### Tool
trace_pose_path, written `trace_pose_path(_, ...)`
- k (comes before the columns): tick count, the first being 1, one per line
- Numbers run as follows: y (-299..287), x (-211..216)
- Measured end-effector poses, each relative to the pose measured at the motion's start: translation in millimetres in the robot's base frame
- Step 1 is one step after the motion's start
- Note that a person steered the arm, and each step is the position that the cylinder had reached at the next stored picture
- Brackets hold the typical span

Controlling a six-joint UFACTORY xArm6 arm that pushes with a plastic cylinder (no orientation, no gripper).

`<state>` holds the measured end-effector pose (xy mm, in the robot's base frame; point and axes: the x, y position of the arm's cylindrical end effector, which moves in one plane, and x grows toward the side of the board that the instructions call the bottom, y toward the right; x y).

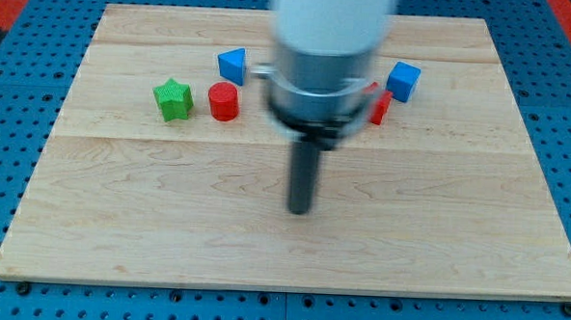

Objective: Point at green star

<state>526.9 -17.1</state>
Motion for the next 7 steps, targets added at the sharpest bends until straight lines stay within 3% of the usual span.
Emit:
trace_pose_path(1, -55.4, 9.9)
trace_pose_path(3, -55.6, 8.5)
trace_pose_path(5, -99.8, 6.3)
trace_pose_path(7, -211.6, -10.3)
